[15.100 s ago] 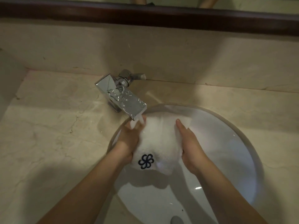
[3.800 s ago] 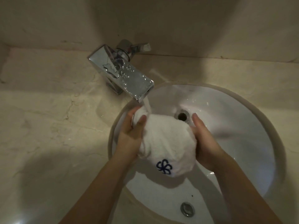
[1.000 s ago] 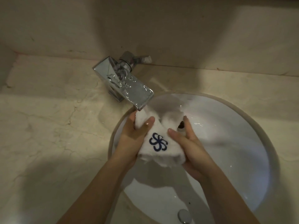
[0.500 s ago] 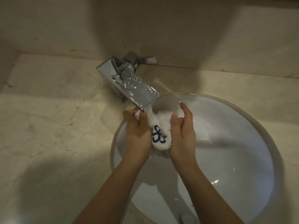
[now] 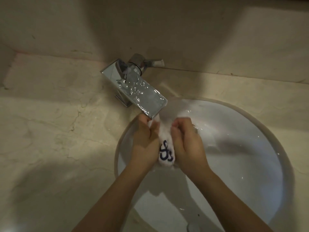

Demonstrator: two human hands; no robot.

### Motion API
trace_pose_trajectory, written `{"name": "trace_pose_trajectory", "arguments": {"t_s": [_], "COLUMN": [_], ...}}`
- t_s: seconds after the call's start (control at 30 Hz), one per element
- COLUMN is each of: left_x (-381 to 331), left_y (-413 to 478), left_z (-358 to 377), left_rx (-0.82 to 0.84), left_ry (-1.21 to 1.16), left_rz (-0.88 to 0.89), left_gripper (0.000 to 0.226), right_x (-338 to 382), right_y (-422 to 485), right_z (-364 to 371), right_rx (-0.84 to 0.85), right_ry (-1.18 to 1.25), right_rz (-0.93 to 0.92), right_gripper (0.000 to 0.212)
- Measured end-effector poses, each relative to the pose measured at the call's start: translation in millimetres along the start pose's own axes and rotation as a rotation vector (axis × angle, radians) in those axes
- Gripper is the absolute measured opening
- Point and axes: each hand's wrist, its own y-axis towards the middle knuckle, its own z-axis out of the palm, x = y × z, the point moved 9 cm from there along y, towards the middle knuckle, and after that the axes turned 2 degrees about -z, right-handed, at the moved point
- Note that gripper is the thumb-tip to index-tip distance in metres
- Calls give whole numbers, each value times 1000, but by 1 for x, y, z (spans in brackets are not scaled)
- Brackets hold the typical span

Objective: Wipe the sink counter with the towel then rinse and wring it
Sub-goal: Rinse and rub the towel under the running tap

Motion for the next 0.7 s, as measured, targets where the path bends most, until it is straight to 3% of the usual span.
{"name": "trace_pose_trajectory", "arguments": {"t_s": [0.1,0.2,0.4,0.53,0.6,0.7], "left_x": [7,7,7,12,11,10], "left_y": [4,-6,-26,-29,-31,-31], "left_z": [5,7,2,0,6,7], "left_rx": [59,60,-20,57,128,129], "left_ry": [-123,-65,-72,-160,-93,-24], "left_rz": [-64,-42,63,24,14,-61], "left_gripper": [10,8,16,12,19,41], "right_x": [12,-4,-46,-55,-56,-45], "right_y": [-28,-20,-17,-43,-40,-27], "right_z": [-7,-1,-1,20,19,-2], "right_rx": [24,-2,-30,184,128,-100], "right_ry": [73,42,396,710,713,511], "right_rz": [-80,-27,384,762,740,504], "right_gripper": [18,9,19,45,42,69]}}
